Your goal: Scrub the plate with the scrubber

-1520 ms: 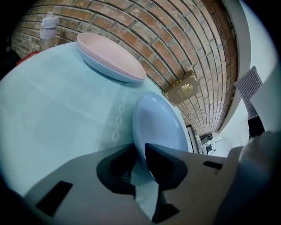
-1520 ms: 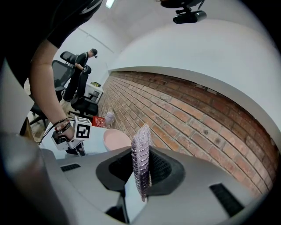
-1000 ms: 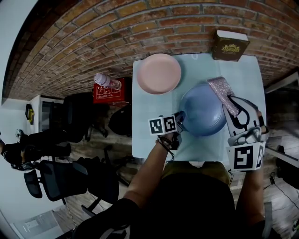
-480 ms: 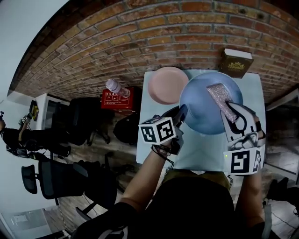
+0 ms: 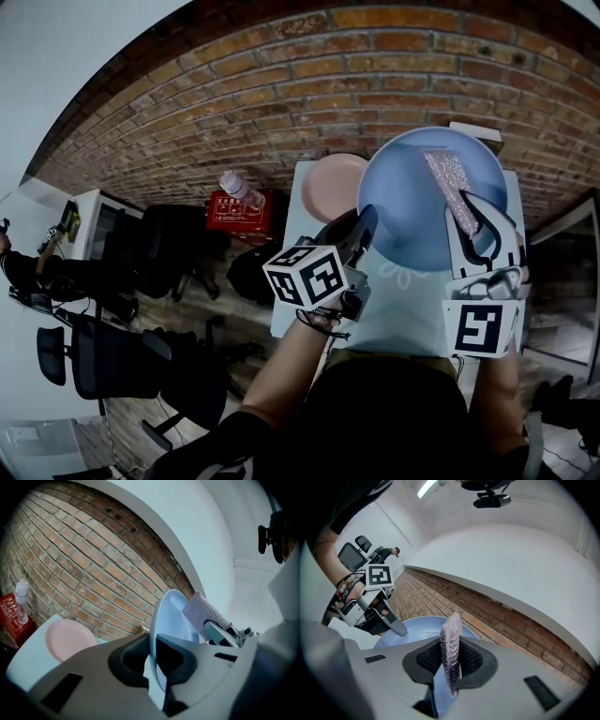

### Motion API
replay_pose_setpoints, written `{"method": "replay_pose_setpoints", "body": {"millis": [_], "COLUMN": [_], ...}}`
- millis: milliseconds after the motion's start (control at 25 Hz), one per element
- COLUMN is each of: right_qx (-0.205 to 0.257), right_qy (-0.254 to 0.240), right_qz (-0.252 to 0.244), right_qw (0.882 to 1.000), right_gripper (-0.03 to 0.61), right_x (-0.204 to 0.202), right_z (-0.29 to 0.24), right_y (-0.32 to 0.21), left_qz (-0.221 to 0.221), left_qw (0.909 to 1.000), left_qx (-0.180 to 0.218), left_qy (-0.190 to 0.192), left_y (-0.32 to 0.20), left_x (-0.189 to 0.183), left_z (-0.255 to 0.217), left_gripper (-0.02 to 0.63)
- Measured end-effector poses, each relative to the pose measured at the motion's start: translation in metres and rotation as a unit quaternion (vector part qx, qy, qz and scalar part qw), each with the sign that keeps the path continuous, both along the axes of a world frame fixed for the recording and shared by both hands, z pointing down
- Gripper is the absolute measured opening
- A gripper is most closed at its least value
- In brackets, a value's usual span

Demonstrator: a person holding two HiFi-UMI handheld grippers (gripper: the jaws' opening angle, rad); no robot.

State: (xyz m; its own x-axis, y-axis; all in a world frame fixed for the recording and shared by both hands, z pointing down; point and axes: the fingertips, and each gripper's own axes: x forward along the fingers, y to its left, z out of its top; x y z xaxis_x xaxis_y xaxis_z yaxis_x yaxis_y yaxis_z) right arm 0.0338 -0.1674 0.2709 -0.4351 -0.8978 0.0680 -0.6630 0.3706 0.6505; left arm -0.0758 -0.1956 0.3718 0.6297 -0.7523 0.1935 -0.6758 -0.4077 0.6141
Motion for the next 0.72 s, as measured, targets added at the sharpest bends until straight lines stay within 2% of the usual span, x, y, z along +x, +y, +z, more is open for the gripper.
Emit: {"method": "replay_pose_setpoints", "body": {"millis": [400, 720], "right_qx": [0.009, -0.023], "right_qy": [0.016, 0.027], "right_qz": [-0.006, -0.060], "right_qw": [1.000, 0.998], "right_gripper": [0.091, 0.091], "right_x": [-0.001, -0.030], "right_z": [-0.004, 0.011], "right_y": [-0.005, 0.005], "left_qz": [0.015, 0.022], "left_qw": [0.9996, 0.9978], "left_qx": [0.014, 0.037], "left_qy": [-0.022, -0.050], "left_y": [0.012, 0.019], "left_x": [0.017, 0.020], "left_z": [-0.007, -0.018], "left_gripper": [0.035, 0.037]}}
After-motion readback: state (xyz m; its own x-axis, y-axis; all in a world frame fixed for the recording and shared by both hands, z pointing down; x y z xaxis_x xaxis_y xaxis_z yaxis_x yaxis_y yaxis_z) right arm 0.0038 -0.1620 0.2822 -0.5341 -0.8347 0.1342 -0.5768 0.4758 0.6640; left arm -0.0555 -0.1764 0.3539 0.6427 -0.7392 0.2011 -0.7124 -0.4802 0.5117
